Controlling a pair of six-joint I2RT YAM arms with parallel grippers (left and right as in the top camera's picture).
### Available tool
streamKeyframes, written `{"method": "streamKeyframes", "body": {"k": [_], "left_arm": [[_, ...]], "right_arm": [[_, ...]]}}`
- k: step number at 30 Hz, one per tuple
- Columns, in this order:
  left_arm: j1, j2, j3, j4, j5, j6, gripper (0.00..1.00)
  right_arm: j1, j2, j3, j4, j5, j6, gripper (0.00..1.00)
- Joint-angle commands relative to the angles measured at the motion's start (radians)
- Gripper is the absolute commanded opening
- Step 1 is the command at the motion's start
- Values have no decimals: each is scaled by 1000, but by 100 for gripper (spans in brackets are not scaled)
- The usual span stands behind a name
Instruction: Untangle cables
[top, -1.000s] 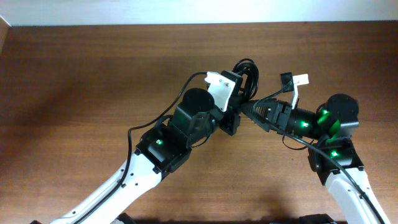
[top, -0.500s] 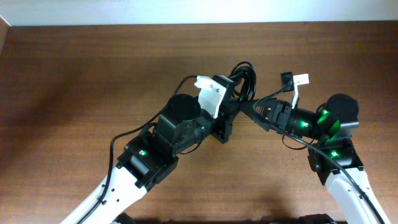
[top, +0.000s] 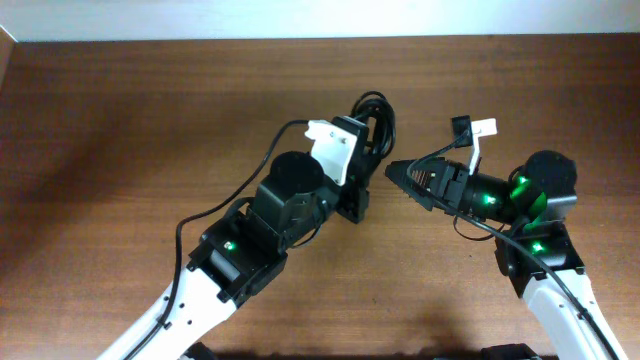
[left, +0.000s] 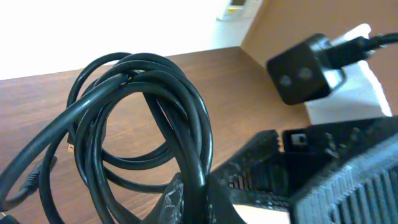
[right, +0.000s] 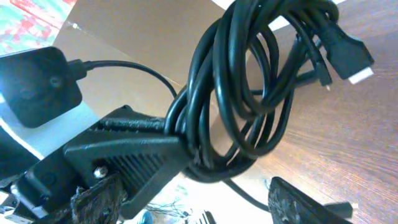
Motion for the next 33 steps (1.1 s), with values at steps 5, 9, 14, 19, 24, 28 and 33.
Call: {"method": "streamKeyframes", "body": {"k": [5,9,14,19,24,28,33], "left_arm": [[-32,36,12,14,36,8,0],[-64,64,12,31,35,8,0],[-64,64,12,33,35,9,0],[-63,64,12,35,-80,9,0],[-64,64,12,52,-117,8,0],[-64,64,12,51,-79,8,0],[-64,64,12,51,0,8,0]], "right_arm": [[5,1,8,4,-17,-11,73],[5,1,8,4,-16,-11,73],[5,1,8,4,-8,-11,72],[5,1,8,3,-22,-11,71],[5,1,8,3,-35,-11,71],[5,1,8,3,-34,-11,71],[5,1,8,3,-27,-11,71]]}}
